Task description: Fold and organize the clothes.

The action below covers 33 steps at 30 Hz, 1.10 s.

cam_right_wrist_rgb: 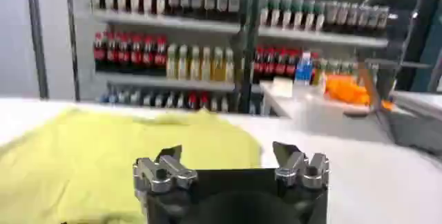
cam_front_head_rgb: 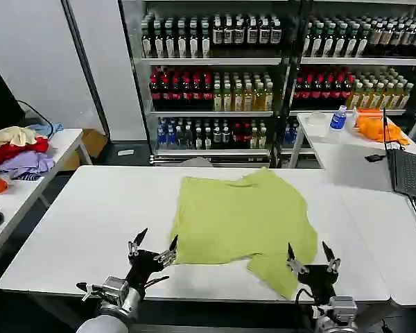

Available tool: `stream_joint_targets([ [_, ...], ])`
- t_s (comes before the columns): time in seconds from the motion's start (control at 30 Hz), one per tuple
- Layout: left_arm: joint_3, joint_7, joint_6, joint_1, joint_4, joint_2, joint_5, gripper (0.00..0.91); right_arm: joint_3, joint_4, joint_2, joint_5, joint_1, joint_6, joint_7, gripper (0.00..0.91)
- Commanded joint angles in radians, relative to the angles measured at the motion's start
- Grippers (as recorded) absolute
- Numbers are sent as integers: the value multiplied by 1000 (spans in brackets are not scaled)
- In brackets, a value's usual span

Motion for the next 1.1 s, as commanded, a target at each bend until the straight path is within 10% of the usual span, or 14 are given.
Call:
stream_joint_targets([
  [0.03,42,-14,164,-41,47,26,-23,907,-46,-29,1,4,-14,-103,39,907],
  [0.6,130,-7,163,-129,172,6,13,907,-74,-61,15,51,-24,-136,56,907],
  [0.7,132,-6,163,-126,181,5,1,302,-83,-65,22,53,-24,-138,61,907],
  [0.73,132,-3,163,-126,185,6,-5,30,-84,-66,22,54,-24,-138,62,746],
  [0.83,132,6,163,-124,199,6,-11,20,-84,-68,23,55,-25,-138,62,232],
  [0.93,129,12,163,-122,206,6,-20,20,-83,-67,23,56,-27,-136,60,10],
  [1.1,130,19,162,-114,201,3,-26,20,-78,-52,21,57,-38,-133,55,0],
])
